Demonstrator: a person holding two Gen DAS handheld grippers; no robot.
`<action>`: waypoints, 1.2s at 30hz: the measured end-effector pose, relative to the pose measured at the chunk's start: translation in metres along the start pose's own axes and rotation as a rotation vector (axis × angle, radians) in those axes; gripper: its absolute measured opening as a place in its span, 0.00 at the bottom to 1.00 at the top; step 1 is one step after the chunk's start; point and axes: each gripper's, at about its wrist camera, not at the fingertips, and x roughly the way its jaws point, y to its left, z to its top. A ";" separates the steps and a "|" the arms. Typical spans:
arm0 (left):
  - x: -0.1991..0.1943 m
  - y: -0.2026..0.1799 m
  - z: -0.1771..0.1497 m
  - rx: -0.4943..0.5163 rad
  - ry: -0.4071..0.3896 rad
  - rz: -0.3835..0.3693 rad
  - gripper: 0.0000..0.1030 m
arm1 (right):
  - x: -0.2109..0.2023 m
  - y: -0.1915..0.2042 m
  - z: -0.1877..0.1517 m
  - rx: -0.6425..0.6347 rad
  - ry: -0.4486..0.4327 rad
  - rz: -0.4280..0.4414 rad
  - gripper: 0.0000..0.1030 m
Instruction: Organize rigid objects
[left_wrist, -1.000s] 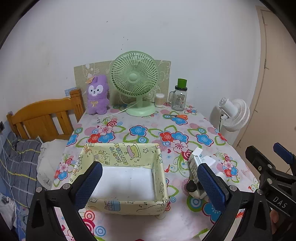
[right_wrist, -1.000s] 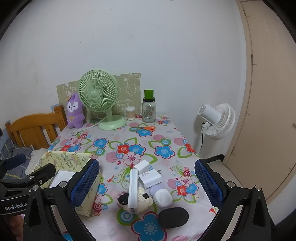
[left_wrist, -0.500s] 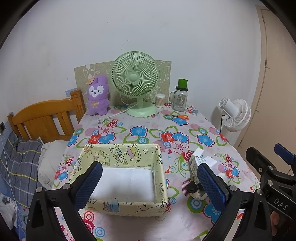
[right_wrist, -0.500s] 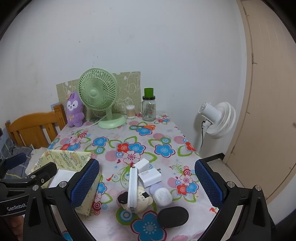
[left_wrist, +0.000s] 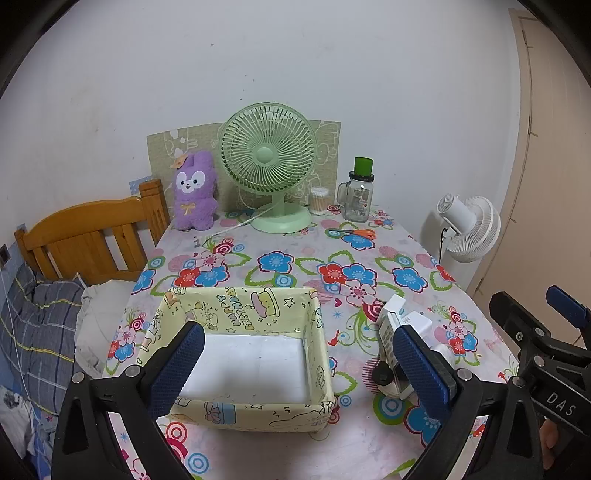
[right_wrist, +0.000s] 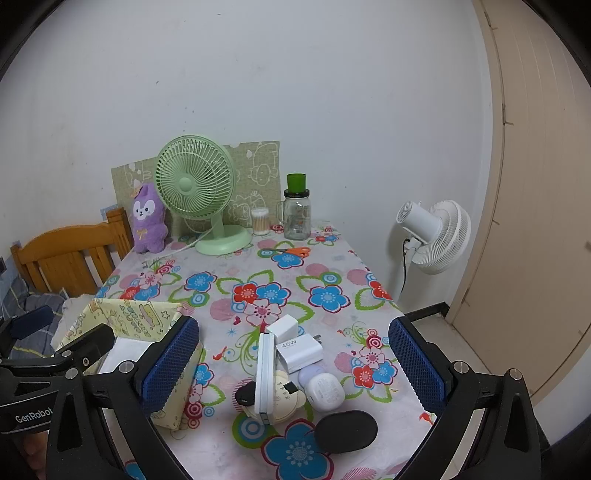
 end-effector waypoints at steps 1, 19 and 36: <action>0.000 0.000 0.000 0.000 -0.001 0.000 0.99 | 0.000 0.000 0.000 -0.001 0.000 -0.001 1.00; 0.000 -0.002 -0.002 0.005 -0.004 0.005 0.96 | 0.000 0.000 0.000 -0.002 0.002 -0.003 1.00; 0.003 -0.005 -0.002 0.011 -0.001 0.004 0.93 | 0.000 -0.002 0.001 0.003 0.007 -0.004 1.00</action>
